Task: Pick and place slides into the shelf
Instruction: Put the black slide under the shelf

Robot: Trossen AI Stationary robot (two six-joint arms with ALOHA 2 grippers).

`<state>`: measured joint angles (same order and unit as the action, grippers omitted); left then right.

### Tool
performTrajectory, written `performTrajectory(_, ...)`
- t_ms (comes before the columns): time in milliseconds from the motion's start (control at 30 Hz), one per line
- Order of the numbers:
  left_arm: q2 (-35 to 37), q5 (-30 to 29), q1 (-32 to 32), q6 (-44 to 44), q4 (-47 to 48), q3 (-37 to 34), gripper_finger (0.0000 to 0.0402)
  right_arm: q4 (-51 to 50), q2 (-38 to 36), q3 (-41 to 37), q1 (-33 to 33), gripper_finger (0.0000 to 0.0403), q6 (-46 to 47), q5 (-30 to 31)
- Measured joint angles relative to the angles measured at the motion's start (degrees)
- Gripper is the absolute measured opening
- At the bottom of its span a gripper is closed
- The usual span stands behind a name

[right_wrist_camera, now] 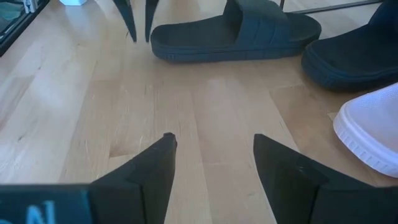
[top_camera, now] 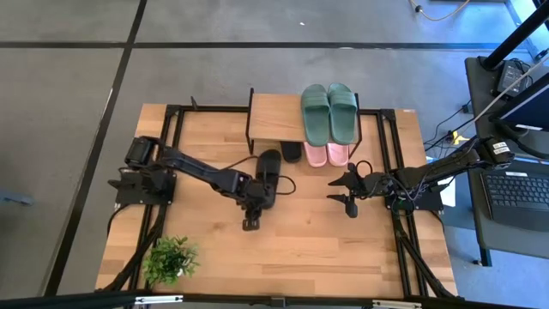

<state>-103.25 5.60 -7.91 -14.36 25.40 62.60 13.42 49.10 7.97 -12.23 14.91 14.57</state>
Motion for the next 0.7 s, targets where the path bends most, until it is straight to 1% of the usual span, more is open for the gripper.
performTrajectory(133, -3.4, -0.6, 0.5, 0.0, -0.2, 0.0, 0.0071, 0.0, 0.0, 0.0, 0.0, 0.0215, 0.0, 0.0)
performTrajectory(367, -4.3, -2.3, 2.1, -0.1, -2.7, 0.0, 0.0071, 0.0, 0.0, 0.0, 0.0, 0.0215, 0.0, 0.0)
performTrajectory(500, -4.5, -6.3, 3.6, 0.2, -6.0, 0.0, 0.0071, 0.0, 0.0, 0.0, 0.0, 0.0215, -0.1, 0.0)
performTrajectory(700, -4.5, -11.2, 6.5, 1.8, -5.8, 0.0, 0.0071, 0.0, 0.0, 0.0, 0.0, 0.0215, -0.2, 0.0)
